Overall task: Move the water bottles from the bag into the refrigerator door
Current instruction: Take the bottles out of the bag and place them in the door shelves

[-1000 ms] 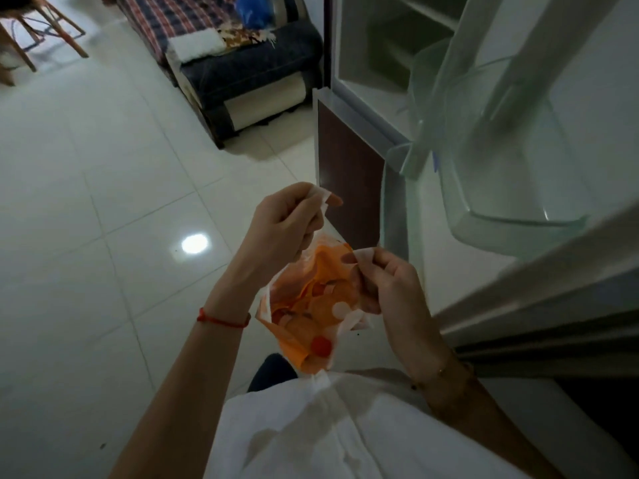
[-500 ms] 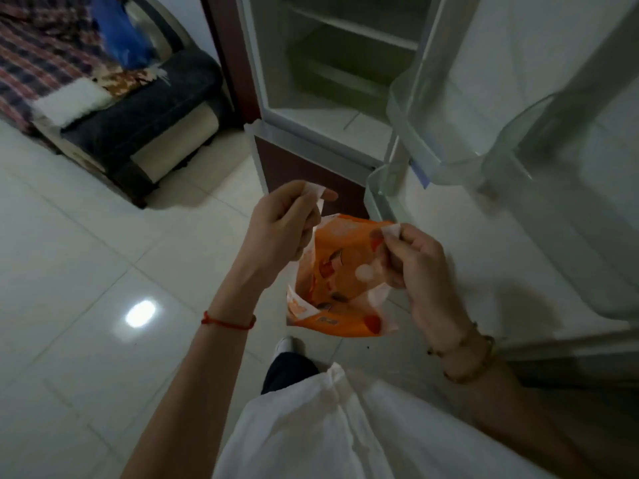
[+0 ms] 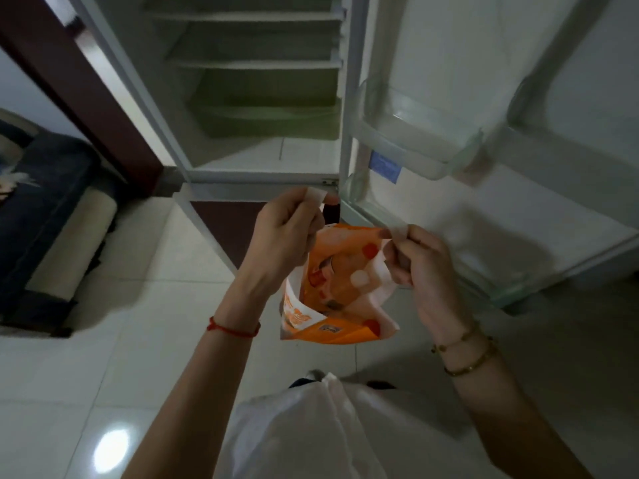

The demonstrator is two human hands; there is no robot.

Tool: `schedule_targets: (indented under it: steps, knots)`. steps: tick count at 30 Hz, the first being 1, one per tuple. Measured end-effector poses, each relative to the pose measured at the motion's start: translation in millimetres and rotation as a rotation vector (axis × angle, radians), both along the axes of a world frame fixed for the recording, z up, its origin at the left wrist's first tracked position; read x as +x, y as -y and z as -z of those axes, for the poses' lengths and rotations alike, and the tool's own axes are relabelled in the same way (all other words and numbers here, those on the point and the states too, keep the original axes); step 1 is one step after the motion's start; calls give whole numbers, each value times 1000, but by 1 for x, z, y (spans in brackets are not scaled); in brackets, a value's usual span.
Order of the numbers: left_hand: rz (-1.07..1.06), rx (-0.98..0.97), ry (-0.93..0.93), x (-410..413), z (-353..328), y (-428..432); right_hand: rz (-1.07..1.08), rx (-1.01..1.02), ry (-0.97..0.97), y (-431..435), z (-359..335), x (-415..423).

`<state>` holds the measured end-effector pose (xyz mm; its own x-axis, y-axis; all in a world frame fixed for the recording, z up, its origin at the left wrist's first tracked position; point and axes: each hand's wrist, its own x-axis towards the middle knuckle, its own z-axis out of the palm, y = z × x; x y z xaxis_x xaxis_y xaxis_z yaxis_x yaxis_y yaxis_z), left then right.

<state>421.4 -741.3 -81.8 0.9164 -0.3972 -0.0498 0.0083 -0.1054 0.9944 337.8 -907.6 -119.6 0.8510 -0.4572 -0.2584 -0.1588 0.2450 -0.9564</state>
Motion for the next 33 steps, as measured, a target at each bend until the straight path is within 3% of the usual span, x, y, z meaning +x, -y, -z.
schedule_targets:
  steps: [16,33]
  knots:
    - [254,-95,-32,-15,-3,-24,301,-75,100,-39,10,-54]
    - [327,-105,-58,-30,-13,-53,458,-372,-194,-79,36,-93]
